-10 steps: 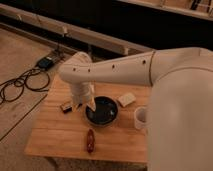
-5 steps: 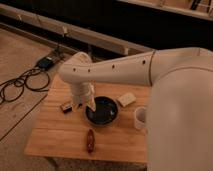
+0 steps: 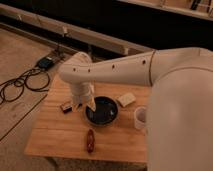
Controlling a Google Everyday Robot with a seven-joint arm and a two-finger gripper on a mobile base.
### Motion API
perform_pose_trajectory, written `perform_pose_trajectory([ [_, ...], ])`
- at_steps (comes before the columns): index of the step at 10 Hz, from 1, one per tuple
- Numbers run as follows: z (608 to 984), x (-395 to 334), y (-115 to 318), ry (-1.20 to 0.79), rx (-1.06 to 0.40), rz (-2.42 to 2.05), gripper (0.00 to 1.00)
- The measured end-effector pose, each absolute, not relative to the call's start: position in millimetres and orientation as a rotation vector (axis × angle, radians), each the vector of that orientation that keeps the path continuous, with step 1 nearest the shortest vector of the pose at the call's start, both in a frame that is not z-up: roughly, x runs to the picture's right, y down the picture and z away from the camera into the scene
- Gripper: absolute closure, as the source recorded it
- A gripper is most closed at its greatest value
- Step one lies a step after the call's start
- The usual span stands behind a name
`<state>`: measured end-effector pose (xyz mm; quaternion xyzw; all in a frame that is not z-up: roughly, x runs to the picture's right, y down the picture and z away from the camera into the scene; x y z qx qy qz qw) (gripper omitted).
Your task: Place the white sponge in the ceramic bowl
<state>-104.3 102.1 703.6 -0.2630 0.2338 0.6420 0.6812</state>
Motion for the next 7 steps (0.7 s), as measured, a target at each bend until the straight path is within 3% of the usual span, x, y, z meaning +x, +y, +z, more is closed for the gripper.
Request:
perform_pose_trajectory([
  [4, 704, -105, 102, 0.525, -0.591, 1.441, 0.35],
  [7, 729, -93, 96, 0.548, -0.581, 1.477, 0.35],
])
